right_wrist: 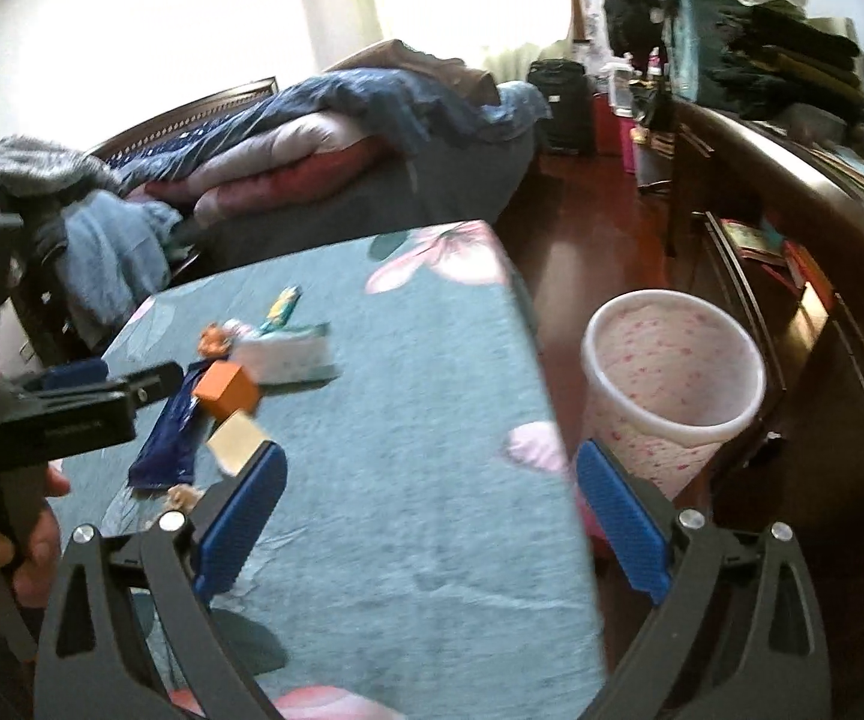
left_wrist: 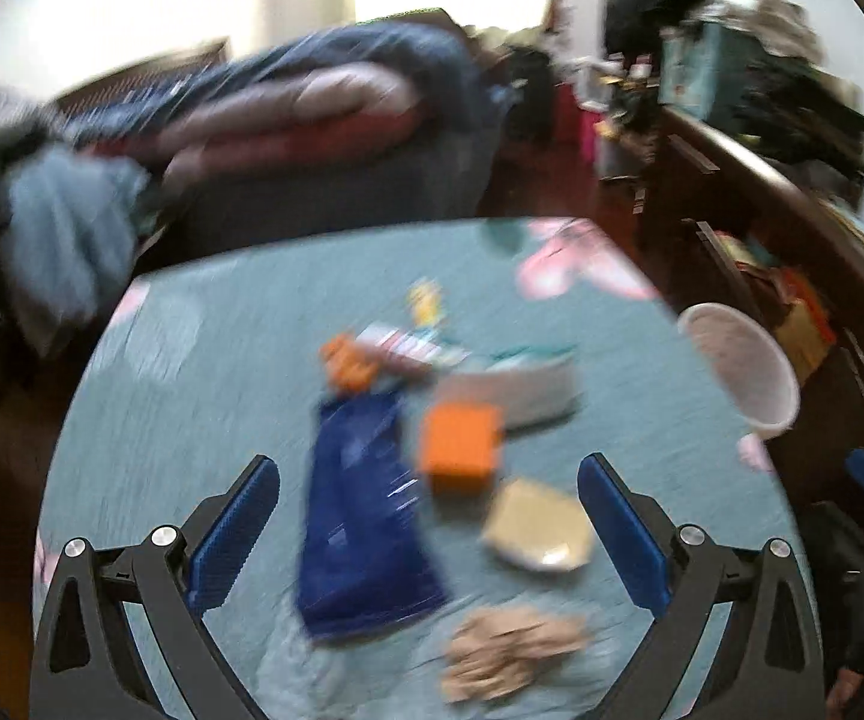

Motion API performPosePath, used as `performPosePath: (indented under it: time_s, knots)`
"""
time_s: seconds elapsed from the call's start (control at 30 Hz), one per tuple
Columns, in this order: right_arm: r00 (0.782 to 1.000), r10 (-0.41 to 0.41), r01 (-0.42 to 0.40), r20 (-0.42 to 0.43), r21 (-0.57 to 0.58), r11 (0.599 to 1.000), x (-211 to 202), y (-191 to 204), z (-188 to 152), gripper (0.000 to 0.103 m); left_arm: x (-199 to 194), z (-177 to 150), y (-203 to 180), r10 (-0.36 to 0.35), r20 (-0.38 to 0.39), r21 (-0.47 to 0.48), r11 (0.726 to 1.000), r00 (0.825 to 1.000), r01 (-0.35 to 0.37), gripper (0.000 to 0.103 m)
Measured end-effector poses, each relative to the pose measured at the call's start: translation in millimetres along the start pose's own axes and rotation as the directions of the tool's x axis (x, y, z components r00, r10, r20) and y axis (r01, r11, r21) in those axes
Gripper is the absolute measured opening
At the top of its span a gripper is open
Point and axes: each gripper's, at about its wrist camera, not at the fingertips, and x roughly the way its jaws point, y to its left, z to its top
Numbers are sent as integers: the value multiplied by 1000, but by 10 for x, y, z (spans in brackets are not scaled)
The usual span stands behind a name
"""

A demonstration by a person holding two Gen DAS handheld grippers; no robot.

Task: Collect trash
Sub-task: 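Grasp the blue wrapper with the left gripper while the right gripper grasps the cardboard box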

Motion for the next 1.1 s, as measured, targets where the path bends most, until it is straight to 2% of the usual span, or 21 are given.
performPosePath:
  time_s: [0.1,0.23,0.33,0.43,0.53,0.6,0.67,0.7,0.77,0.8,0.9,1.1]
  knots:
    - [1000,8,-9,-18,-20,1000,61,140,-8,97,175,-114,187,7,-45,-63,998,999,-10,99]
    - [999,12,-13,-32,-41,999,131,263,-9,97,379,-195,250,-14,-100,-97,995,995,5,99]
    - [999,14,-16,-45,-49,999,205,352,-20,97,496,-204,240,-4,-118,-100,995,993,-7,95]
    - [998,16,-19,-62,-59,998,302,434,-22,97,587,-233,235,-5,-141,-106,994,990,-10,85]
    - [997,15,-20,-75,-66,998,370,498,-28,97,577,-258,205,31,-126,-79,996,992,-41,78]
    - [997,14,-20,-82,-68,998,414,538,-21,97,557,-272,205,46,-109,-64,997,993,-53,70]
    - [996,13,-19,-89,-70,997,458,575,-18,97,543,-265,230,47,-96,-59,997,994,-52,49]
    - [996,13,-20,-91,-72,997,469,580,-17,97,531,-265,254,50,-92,-60,997,994,-56,44]
    - [995,14,-22,-99,-79,997,510,620,-15,97,523,-265,327,56,-87,-70,996,995,-62,23]
    - [994,16,-25,-105,-84,996,540,653,-11,97,517,-268,369,58,-85,-79,995,995,-65,17]
    - [992,27,-38,-121,-97,995,644,759,-10,97,480,-296,579,33,-80,-131,990,996,-43,15]
    - [981,50,-70,-189,-101,992,969,959,8,97,315,-344,931,57,-50,-193,979,997,-66,15]
